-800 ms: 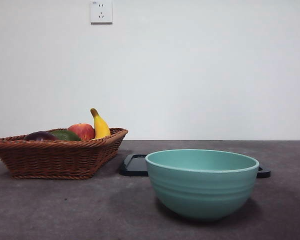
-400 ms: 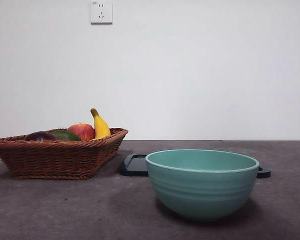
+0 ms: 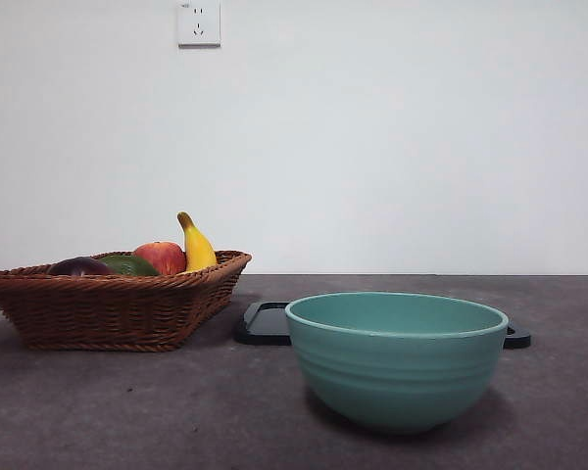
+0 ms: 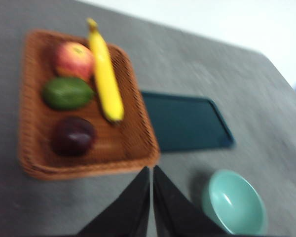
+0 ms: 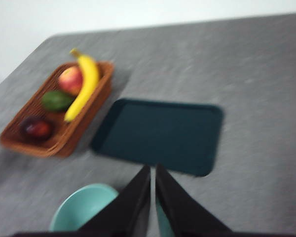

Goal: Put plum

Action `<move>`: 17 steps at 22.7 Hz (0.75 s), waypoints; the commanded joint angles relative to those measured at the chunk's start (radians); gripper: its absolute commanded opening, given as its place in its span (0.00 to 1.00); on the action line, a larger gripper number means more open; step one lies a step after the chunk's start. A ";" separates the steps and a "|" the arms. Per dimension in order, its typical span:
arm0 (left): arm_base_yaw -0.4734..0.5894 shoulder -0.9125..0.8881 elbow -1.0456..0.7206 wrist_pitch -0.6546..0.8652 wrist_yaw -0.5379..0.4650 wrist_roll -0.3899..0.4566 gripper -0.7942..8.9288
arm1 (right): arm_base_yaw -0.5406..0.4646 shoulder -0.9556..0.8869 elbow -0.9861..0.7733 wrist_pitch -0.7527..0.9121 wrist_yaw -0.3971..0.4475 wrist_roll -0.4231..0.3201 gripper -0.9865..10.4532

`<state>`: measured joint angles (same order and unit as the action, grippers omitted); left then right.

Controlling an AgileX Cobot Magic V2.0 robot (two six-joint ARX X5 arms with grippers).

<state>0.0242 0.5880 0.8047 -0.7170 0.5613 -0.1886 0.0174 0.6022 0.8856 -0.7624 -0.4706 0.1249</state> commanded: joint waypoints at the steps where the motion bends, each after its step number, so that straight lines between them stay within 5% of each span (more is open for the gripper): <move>1: -0.030 0.059 0.068 -0.054 0.026 0.074 0.09 | 0.040 0.048 0.053 -0.047 -0.010 -0.041 0.09; 10: -0.166 0.189 0.201 -0.300 0.072 0.216 0.09 | 0.215 0.168 0.110 -0.230 -0.056 -0.144 0.09; 17: -0.180 0.190 0.201 -0.308 0.070 0.233 0.13 | 0.251 0.181 0.110 -0.229 -0.053 -0.160 0.10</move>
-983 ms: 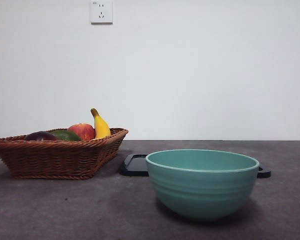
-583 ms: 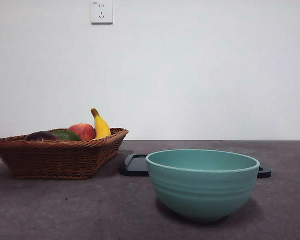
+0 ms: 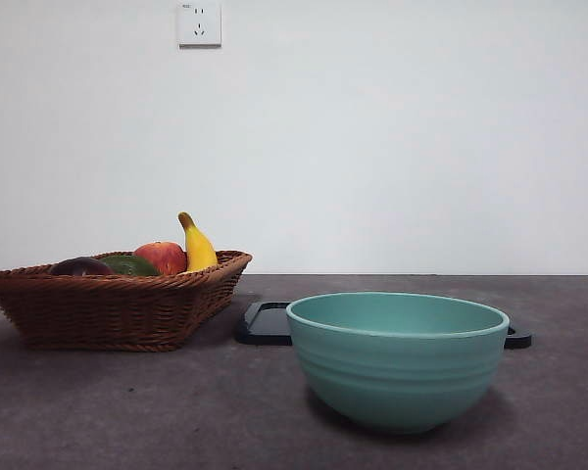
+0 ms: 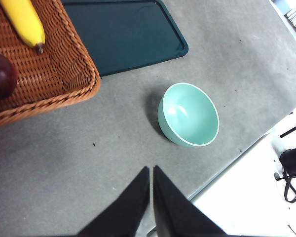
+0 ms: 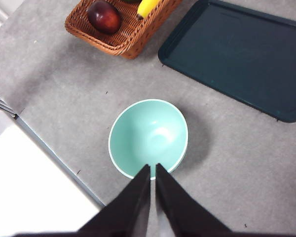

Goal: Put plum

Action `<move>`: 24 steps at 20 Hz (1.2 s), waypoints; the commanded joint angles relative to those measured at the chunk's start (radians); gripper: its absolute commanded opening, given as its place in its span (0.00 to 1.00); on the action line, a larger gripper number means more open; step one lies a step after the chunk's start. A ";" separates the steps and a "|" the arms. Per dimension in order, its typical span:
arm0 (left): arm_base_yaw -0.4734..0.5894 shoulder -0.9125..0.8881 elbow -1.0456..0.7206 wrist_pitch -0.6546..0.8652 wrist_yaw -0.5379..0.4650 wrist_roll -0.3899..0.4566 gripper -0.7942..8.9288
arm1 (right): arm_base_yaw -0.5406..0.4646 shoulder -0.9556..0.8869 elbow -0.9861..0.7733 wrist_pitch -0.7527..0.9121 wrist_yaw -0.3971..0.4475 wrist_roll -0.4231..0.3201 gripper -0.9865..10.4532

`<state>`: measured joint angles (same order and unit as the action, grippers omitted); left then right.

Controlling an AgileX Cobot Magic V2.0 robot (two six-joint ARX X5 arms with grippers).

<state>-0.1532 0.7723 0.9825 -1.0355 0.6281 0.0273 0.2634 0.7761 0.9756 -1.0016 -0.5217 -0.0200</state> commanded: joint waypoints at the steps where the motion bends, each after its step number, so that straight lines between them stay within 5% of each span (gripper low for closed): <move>1: -0.003 0.005 0.024 0.011 0.000 0.018 0.20 | 0.005 0.007 0.020 0.011 -0.002 -0.014 0.12; 4: -0.003 0.005 0.024 0.013 -0.008 0.018 0.49 | 0.005 0.007 0.020 0.021 0.010 -0.003 0.39; 6: -0.003 0.005 0.024 0.024 -0.012 0.017 0.54 | 0.005 0.007 0.020 0.025 0.027 0.010 0.48; 14: -0.008 0.084 0.024 0.158 -0.179 -0.014 0.54 | 0.005 0.007 0.020 0.029 0.026 0.012 0.48; 24: -0.065 0.446 0.031 0.446 -0.418 -0.014 0.53 | 0.005 0.007 0.020 0.029 0.026 0.012 0.48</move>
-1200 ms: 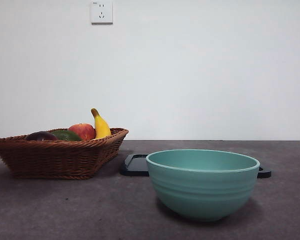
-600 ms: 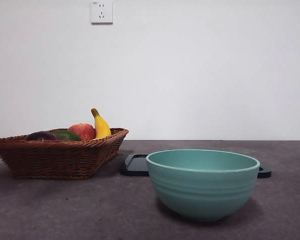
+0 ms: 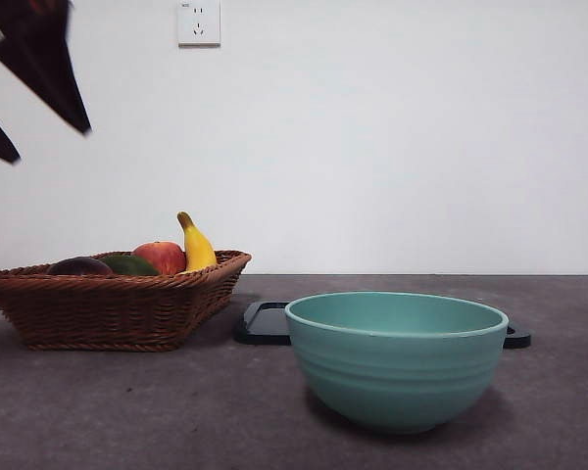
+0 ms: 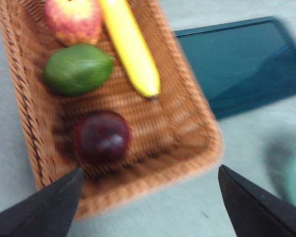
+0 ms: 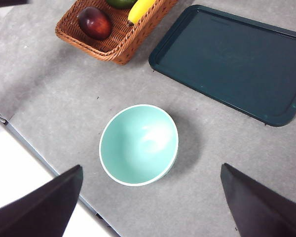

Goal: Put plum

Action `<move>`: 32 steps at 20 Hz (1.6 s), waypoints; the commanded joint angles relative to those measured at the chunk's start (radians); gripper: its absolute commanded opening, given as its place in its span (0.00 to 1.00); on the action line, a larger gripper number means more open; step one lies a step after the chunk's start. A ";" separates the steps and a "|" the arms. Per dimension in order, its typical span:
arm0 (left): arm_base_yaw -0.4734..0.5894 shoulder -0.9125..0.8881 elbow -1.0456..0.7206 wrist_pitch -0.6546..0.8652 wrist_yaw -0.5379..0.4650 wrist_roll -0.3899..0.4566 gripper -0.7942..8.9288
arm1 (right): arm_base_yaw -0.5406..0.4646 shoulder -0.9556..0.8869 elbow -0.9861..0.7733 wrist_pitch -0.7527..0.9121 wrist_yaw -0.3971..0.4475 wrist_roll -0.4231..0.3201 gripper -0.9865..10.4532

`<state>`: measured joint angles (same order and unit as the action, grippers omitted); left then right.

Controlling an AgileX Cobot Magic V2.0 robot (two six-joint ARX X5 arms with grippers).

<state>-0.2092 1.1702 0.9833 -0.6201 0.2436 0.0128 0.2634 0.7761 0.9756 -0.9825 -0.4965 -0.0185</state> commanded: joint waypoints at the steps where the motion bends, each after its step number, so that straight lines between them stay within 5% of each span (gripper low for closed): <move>1: -0.015 0.087 0.039 0.042 -0.054 0.000 0.53 | 0.005 0.007 0.020 0.010 0.000 0.010 0.48; 5: -0.025 0.237 0.096 0.053 -0.124 0.002 0.53 | 0.005 0.007 0.020 0.010 0.000 0.010 0.48; 16: -0.027 0.484 0.138 0.083 -0.125 0.003 0.53 | 0.005 0.007 0.020 0.010 0.000 0.010 0.48; 24: -0.028 0.491 0.138 0.085 -0.124 0.002 0.33 | 0.005 0.007 0.020 0.010 0.000 0.010 0.48; 32: -0.096 0.327 0.328 -0.047 0.135 0.002 0.33 | 0.005 0.007 0.020 0.010 0.000 0.010 0.48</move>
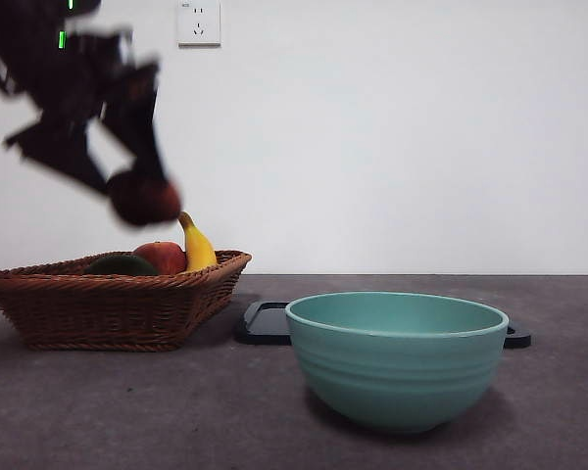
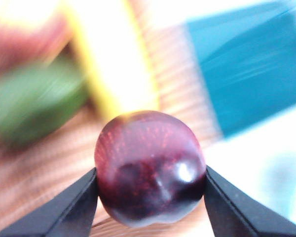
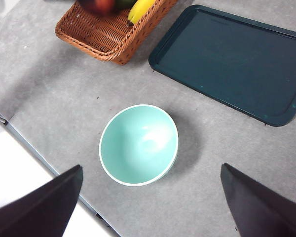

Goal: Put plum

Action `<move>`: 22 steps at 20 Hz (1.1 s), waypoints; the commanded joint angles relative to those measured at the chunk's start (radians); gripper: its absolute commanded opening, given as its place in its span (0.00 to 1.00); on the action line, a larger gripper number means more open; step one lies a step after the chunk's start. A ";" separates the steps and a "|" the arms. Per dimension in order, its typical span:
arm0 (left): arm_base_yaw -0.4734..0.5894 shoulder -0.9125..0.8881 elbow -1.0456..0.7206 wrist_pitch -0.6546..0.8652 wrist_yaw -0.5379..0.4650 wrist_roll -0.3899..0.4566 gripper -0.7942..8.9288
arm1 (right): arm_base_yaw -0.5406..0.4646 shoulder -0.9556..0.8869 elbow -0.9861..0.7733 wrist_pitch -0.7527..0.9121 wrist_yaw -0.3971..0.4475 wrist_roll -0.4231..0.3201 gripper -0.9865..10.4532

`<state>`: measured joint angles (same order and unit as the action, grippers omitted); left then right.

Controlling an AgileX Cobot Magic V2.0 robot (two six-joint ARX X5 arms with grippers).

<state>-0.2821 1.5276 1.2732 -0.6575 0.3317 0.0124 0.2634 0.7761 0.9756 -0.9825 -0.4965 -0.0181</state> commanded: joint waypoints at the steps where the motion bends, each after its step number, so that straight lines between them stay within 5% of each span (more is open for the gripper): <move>1: -0.054 -0.079 0.043 -0.018 0.076 0.002 0.33 | 0.005 0.007 0.020 0.010 0.000 0.010 0.48; 9: -0.430 -0.114 0.042 -0.105 0.084 0.053 0.33 | 0.005 0.007 0.020 0.009 0.000 0.010 0.48; 22: -0.632 0.237 0.042 0.016 -0.098 0.138 0.33 | 0.005 0.007 0.019 0.009 0.000 0.010 0.48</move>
<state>-0.9047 1.7508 1.2999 -0.6506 0.2344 0.1261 0.2634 0.7761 0.9756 -0.9825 -0.4965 -0.0185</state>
